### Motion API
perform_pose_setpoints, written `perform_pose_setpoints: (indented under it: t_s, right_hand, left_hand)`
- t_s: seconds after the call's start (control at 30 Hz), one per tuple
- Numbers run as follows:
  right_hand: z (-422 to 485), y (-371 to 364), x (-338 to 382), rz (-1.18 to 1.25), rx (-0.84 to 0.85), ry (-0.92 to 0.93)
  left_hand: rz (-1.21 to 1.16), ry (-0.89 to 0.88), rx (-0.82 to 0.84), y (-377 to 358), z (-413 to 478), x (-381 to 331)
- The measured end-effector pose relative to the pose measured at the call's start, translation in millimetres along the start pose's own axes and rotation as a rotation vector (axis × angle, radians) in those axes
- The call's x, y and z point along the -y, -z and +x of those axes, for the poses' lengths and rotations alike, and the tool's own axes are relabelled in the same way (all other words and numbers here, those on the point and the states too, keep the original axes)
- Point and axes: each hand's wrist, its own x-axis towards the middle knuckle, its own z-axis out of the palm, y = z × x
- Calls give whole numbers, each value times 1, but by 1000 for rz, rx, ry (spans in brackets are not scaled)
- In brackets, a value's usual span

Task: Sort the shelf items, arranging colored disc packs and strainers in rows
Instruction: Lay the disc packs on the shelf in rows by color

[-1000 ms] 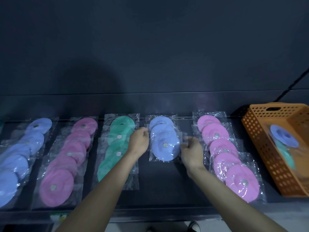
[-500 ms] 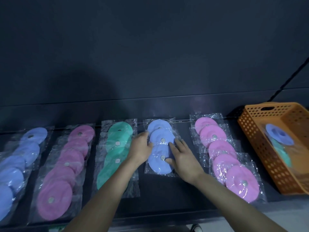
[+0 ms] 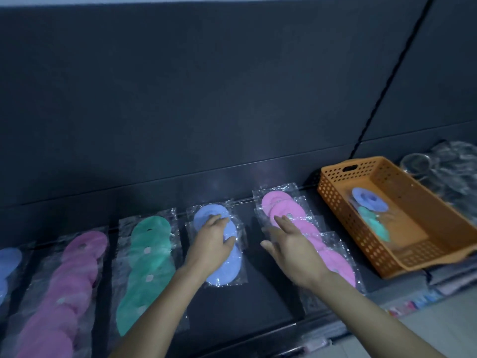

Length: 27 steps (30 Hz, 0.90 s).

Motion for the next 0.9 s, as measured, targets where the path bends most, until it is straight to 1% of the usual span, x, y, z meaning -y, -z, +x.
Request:
perform_pose_setpoints:
  t_s: [0.1,0.27,0.37,0.5,0.6,0.67,0.77,0.83,0.9]
  right_hand:
    - [-7,25,-18,-18,-33,-43]
    - [-12,74,-56,-32,-130,-79]
    - [-12,104,-91,-40,-159,-120]
    - [-11,141,-153,-92,-129,-172]
    - [-11,163,-201,-101,-26,-258]
    - [-8,170,-228,-90,48,-267]
    - [1,171,-255,-95,176,-225]
    - [9,169,-267,-98,244,-192]
    - [17,166,-275,-109,289,-159]
  left_hand:
    - [-80,-39,23,-8,6,-29]
    - [-81,-124,41,-21,24,-84]
    - [-89,-169,60,-33,38,-120]
    - [-93,-233,74,-58,55,-170]
    - [-75,-283,85,-80,69,-206]
    - [-17,-304,102,-95,80,-228]
    - [127,-311,151,-114,97,-256]
    - [310,-290,224,-125,105,-273]
    - [583,-244,325,-135,111,-287]
